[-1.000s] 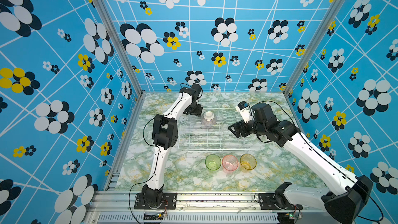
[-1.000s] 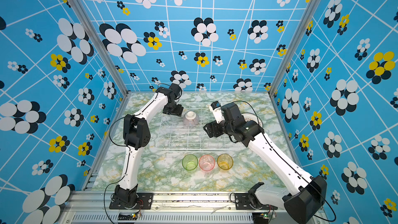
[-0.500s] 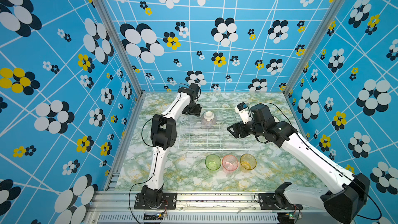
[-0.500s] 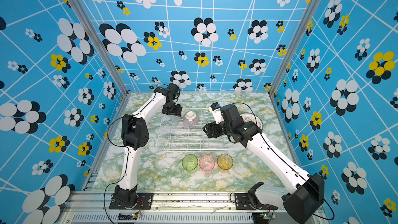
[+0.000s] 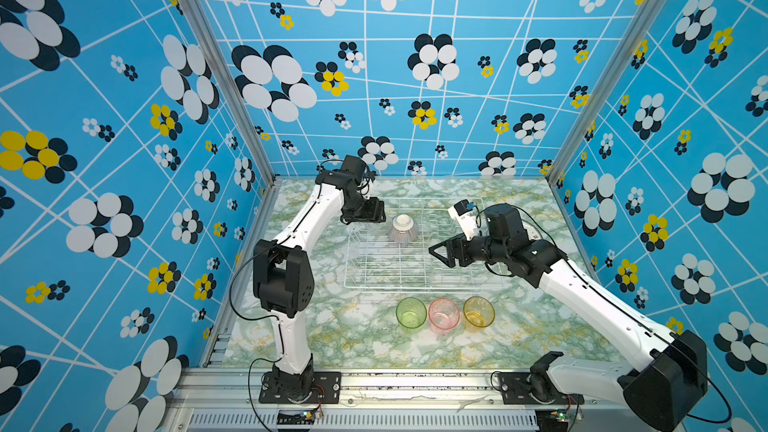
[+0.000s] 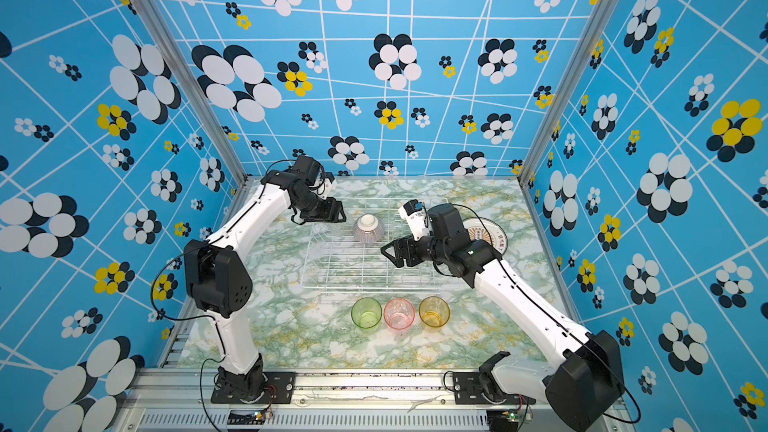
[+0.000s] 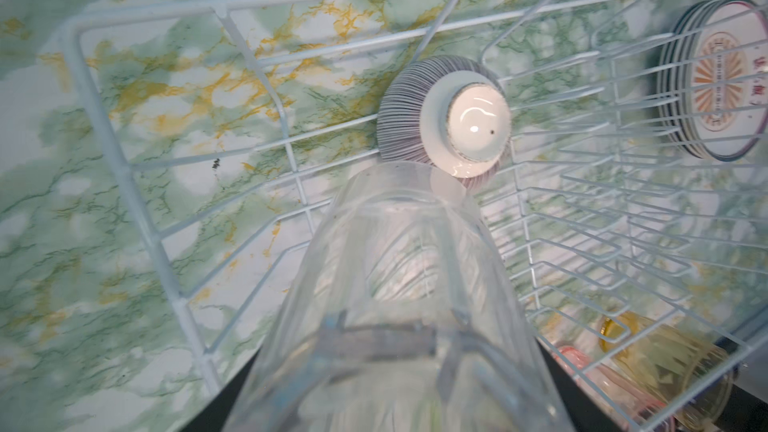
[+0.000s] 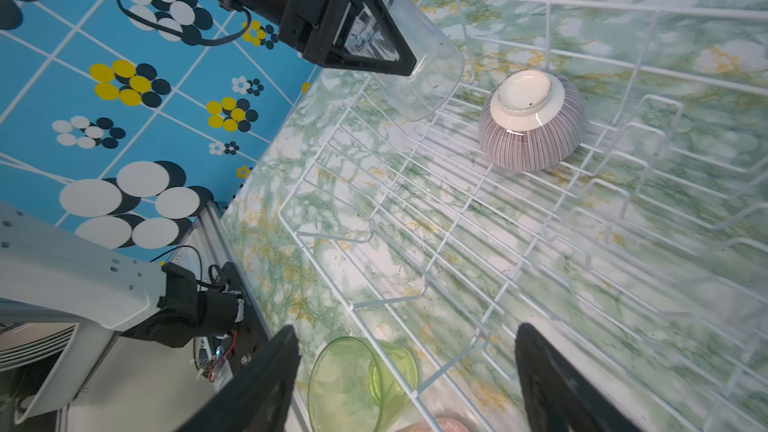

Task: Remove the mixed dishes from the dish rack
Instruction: 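Close the left gripper on the clear glass and lift it from the rack, then hold the clear glass up with left gripper while right gripper closes on it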

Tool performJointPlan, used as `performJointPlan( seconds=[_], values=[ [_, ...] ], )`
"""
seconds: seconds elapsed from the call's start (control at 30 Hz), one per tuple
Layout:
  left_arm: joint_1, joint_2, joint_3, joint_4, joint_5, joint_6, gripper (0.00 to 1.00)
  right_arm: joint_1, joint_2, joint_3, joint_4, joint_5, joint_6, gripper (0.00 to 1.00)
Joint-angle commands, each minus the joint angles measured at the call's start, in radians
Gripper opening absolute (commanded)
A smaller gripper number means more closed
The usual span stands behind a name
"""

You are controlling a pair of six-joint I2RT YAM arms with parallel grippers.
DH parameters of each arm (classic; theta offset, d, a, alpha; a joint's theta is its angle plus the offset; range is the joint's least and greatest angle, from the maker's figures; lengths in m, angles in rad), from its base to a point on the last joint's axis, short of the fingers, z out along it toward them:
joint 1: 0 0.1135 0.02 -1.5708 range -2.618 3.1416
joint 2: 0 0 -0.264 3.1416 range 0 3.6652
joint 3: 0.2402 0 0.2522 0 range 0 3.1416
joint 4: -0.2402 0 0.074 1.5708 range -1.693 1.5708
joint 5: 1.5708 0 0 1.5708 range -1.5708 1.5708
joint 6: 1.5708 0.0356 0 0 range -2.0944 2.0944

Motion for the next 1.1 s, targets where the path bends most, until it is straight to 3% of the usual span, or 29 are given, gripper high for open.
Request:
performJointPlan(
  seconds=[0.0,0.13,0.43,0.57,1.07],
  values=[
    [0.004,-0.077,-0.066,0.071,0.226,-0.006,0.52,-0.027,-0.010,-0.059,0.185,-0.177,0.099,0.81],
    [0.004,-0.156,-0.157,0.151,0.377,-0.041,0.53,-0.061,-0.006,-0.148,0.427,-0.297,0.256,0.74],
    [0.002,-0.330,-0.364,0.396,0.576,-0.179,0.54,-0.066,-0.003,-0.241,0.702,-0.357,0.410,0.65],
    [-0.006,-0.363,-0.416,0.481,0.632,-0.240,0.54,-0.065,-0.002,-0.248,0.734,-0.358,0.432,0.62],
    [-0.064,-0.415,-0.428,0.546,0.673,-0.290,0.54,-0.065,-0.046,-0.270,0.755,-0.357,0.450,0.60]
  ],
)
